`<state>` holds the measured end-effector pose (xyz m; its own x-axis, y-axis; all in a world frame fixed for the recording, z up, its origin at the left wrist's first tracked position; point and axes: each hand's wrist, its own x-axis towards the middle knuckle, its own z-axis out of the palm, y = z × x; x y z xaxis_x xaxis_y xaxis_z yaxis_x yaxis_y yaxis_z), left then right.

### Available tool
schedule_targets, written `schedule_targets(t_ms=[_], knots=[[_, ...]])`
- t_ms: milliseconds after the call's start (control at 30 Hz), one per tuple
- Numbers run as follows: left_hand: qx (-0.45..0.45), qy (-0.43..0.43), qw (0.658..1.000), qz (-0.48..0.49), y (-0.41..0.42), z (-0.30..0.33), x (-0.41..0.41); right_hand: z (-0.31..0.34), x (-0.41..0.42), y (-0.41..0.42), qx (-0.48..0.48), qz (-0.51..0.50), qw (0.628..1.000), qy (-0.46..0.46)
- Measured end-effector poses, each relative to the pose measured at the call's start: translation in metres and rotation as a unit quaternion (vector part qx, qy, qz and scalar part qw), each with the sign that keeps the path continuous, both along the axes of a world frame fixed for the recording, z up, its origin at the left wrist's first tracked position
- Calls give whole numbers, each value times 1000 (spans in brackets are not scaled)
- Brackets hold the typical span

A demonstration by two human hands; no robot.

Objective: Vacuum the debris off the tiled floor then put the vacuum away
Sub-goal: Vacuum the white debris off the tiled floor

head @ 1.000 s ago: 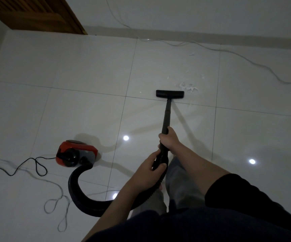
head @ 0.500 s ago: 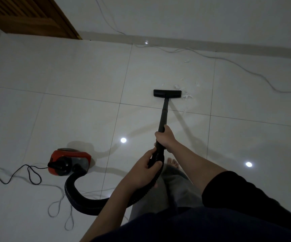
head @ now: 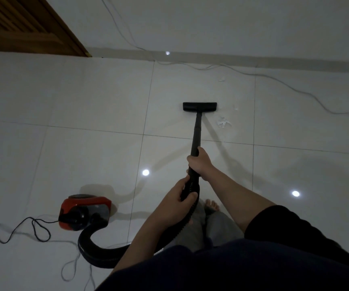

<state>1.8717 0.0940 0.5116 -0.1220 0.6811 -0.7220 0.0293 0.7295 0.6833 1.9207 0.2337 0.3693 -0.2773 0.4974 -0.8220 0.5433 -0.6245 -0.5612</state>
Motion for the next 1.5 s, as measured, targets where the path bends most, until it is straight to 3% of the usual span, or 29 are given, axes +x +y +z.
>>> schedule_targets(t_ms=[533, 867, 1500], knots=[[-19, -53, 998, -1, 59, 1, -37, -11, -32, 52, -8, -25, 1000, -11], [-45, -41, 998, -3, 120, 4, -51, -4, -46, 110, -12, -34, 999, -3], [-5, 8, 1000, -12, 221, -9, -76, 5, -73, 218, -16, -24, 1000, 2]])
